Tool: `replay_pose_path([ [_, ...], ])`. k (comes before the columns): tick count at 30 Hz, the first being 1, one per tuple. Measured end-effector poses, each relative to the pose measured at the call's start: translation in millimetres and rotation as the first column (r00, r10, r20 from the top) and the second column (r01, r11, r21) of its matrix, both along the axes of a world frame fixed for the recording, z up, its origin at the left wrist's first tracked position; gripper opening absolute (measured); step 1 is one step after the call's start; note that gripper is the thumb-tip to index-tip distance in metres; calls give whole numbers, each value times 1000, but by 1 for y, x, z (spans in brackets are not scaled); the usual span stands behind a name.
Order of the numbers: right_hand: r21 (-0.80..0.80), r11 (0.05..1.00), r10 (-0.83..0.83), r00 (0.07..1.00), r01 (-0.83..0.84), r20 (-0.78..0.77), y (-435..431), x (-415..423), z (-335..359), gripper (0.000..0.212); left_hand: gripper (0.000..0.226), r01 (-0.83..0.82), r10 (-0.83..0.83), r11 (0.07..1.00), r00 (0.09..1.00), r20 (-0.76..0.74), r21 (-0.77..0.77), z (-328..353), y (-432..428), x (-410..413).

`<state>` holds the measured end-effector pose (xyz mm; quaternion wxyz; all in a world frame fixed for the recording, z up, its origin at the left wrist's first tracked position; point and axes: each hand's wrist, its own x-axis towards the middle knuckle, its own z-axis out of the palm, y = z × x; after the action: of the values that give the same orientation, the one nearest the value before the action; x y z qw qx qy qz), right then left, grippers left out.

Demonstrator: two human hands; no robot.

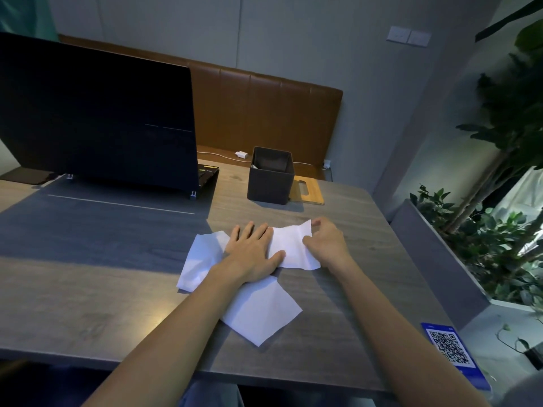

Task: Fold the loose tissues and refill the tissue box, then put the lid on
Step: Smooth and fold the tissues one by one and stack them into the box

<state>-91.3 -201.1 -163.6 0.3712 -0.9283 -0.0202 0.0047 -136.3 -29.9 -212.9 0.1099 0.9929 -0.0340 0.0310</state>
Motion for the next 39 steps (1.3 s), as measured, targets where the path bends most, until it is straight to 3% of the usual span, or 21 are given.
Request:
replay_pose_path([
  [2,72,997,13,999,-17,47,-1,1,0,34,72,9,-7,996,1000,27,-89,0,3,1],
  [4,163,985,39,993,-57,112,-2,2,4,29,67,-23,42,950,998,55,-312,6,5,0],
  [5,205,975,55,989,-83,139,-2,2,9,27,62,-59,94,888,994,54,-456,10,6,0],
  [7,274,951,102,981,-146,168,-1,2,20,25,60,-168,177,677,982,-63,-717,19,9,4],
  [9,352,915,142,974,-198,179,-1,5,31,27,62,-266,191,457,961,-198,-849,30,13,12],
  [11,428,872,159,964,-239,214,-1,10,41,27,52,-321,143,262,946,-292,-910,42,19,22],
  [14,525,804,170,954,-280,248,1,24,53,27,45,-400,-95,-125,916,-390,-908,57,25,33],
  [16,624,726,180,956,-289,232,3,36,58,32,42,-415,-183,-238,907,-379,-878,62,25,40],
  [19,666,693,160,960,-275,230,9,59,59,25,32,-313,-127,-344,950,-286,-885,68,25,53],
  [21,635,728,130,961,-258,243,14,74,58,19,29,-217,-20,-306,975,-222,-927,75,29,65],
  [22,607,757,110,963,-242,246,17,82,58,18,27,-183,42,-237,979,-198,-954,79,33,71],
  [26,459,872,29,955,-168,295,35,121,66,20,20,-153,269,239,959,-86,-959,100,49,111],
  [31,153,981,49,911,-121,409,59,174,78,9,21,-190,401,655,908,123,-731,112,76,167],
  [35,-194,973,192,896,-122,399,75,208,73,13,32,-205,379,823,893,242,-529,114,82,191],
  [39,-388,913,278,889,-126,364,86,229,66,11,16,-238,311,938,898,312,-251,112,79,210],
])
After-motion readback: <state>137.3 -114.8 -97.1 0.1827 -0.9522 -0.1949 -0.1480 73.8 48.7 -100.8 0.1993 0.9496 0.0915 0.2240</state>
